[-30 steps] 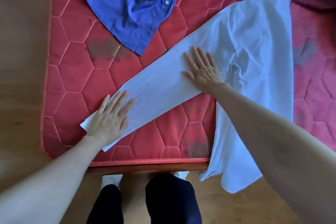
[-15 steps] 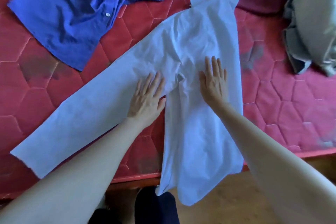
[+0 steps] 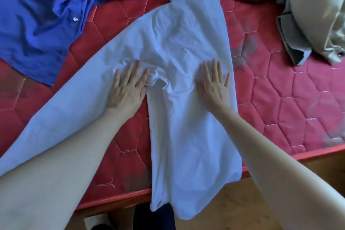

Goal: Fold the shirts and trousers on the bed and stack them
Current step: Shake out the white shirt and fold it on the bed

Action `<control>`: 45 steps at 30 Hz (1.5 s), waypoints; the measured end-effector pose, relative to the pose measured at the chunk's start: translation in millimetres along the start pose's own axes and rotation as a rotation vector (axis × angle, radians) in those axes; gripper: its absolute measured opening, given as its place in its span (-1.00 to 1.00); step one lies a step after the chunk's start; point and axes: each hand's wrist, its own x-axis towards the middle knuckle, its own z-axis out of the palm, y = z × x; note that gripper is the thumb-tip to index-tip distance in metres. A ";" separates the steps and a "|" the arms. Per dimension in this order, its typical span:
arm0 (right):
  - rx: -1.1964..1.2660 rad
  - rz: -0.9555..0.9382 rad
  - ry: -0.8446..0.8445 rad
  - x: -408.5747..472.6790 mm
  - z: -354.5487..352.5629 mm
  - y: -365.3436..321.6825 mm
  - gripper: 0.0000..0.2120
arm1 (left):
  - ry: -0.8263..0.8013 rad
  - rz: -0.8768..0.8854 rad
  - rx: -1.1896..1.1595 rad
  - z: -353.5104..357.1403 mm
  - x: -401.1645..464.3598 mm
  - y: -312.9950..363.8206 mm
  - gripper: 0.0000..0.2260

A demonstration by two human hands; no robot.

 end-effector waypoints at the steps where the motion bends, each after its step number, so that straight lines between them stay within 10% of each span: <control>1: 0.060 0.030 0.044 -11.9 -2.6 -12.3 -0.42 | 0.026 -0.010 -0.016 -5.2 -3.4 2.2 -0.49; 8: 0.228 -0.008 0.329 -120.8 10.4 -89.9 -0.54 | 0.316 0.065 -0.305 -17.8 -74.9 56.0 -0.81; 16: 0.382 0.336 0.109 -154.1 30.5 -99.5 -0.86 | -0.013 -0.183 -0.614 -17.7 -117.8 87.7 -0.89; 24: 0.706 0.351 0.229 -173.4 11.7 -99.7 -0.87 | -0.405 -0.544 -1.515 -40.9 -111.0 104.5 -0.71; 32: 0.724 0.201 0.189 -179.2 7.5 -79.2 -0.80 | -0.372 -0.663 -1.493 -42.6 -101.2 113.2 -0.74; 35: 0.526 0.376 0.339 -177.0 5.7 -48.7 -0.69 | -0.394 -0.743 -1.475 -37.0 -100.3 110.5 -0.91; 40: 0.371 0.673 0.090 -176.8 4.2 -7.4 -0.36 | -0.427 -0.777 -1.575 -31.9 -106.3 110.0 -0.75; 45: 0.521 0.725 0.033 -181.9 5.6 7.0 -0.78 | -0.385 -0.699 -1.498 -31.9 -113.0 123.6 -0.91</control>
